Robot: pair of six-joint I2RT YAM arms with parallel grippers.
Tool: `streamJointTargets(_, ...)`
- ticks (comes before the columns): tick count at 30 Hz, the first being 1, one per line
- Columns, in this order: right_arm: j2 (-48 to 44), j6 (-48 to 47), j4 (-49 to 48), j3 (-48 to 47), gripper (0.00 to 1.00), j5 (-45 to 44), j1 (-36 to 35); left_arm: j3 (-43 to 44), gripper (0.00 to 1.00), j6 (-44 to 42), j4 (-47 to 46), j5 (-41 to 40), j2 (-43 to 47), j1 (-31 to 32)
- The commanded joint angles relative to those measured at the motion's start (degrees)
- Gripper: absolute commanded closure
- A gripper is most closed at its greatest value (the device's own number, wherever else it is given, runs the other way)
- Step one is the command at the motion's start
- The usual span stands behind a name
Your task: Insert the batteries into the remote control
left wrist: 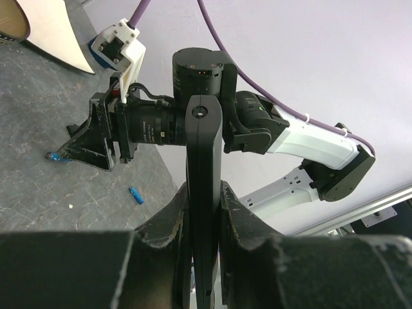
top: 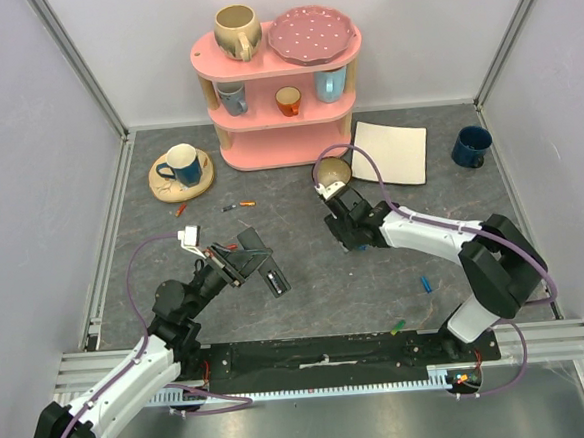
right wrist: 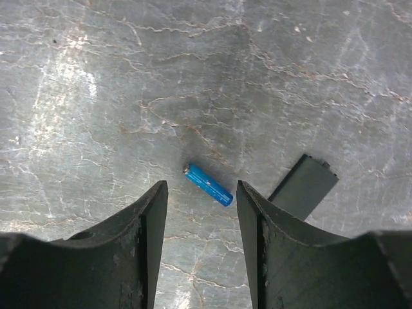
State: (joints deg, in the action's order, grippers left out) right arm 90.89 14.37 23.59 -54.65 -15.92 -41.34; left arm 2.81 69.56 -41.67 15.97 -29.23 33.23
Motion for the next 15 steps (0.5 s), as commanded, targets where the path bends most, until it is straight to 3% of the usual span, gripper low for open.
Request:
streamJointTargets(1,1.3,-4.2,-2.1,0.4,0.46,4.7,0.9,-6.9,0.98,-1.4,-1.6,0.3,-0.2,0.0)
streamJointTargets(15,1.5,-3.5,-5.8,5.4,0.55,11.6,5.6,-7.9,0.98,-1.1,-2.4,-0.3,-0.3,0.0)
